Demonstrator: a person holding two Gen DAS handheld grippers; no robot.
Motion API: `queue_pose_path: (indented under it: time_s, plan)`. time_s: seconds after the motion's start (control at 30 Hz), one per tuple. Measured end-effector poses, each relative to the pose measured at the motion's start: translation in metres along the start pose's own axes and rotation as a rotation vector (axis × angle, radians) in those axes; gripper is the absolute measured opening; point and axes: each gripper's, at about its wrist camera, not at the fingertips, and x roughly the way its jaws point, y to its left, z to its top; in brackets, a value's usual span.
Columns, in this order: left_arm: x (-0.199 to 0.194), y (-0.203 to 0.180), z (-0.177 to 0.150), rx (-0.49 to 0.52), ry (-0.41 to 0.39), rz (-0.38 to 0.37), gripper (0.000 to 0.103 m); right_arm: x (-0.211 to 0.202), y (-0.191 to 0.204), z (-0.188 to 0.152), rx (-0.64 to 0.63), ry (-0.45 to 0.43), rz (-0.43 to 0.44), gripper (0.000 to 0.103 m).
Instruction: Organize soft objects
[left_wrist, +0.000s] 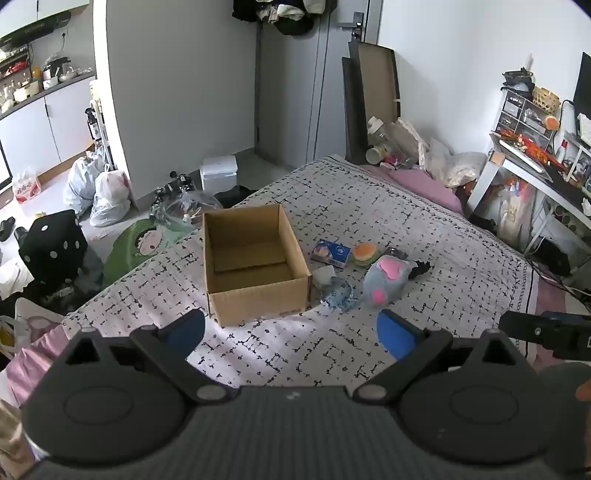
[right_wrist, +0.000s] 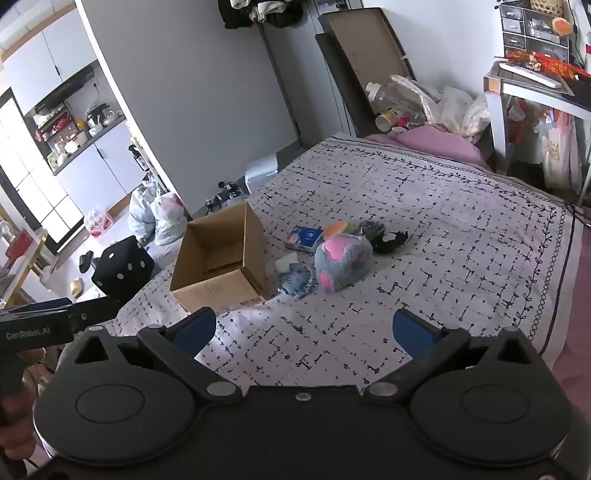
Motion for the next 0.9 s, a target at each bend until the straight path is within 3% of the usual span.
queue_pose_path:
  time_s: [0.47,0.9]
  plan:
    - [-0.014,0.002,-0.002,-0.007,-0.026,-0.013,0.099,-0.012,0.015,-0.001,-0.075,-0.020,-0.065,0.103]
    - [-0.021,0.000,-0.003,-0.017,-0.047,-0.020,0.099,-0.021,0.019,0.003,-0.088,-0.044,-0.074,0.103]
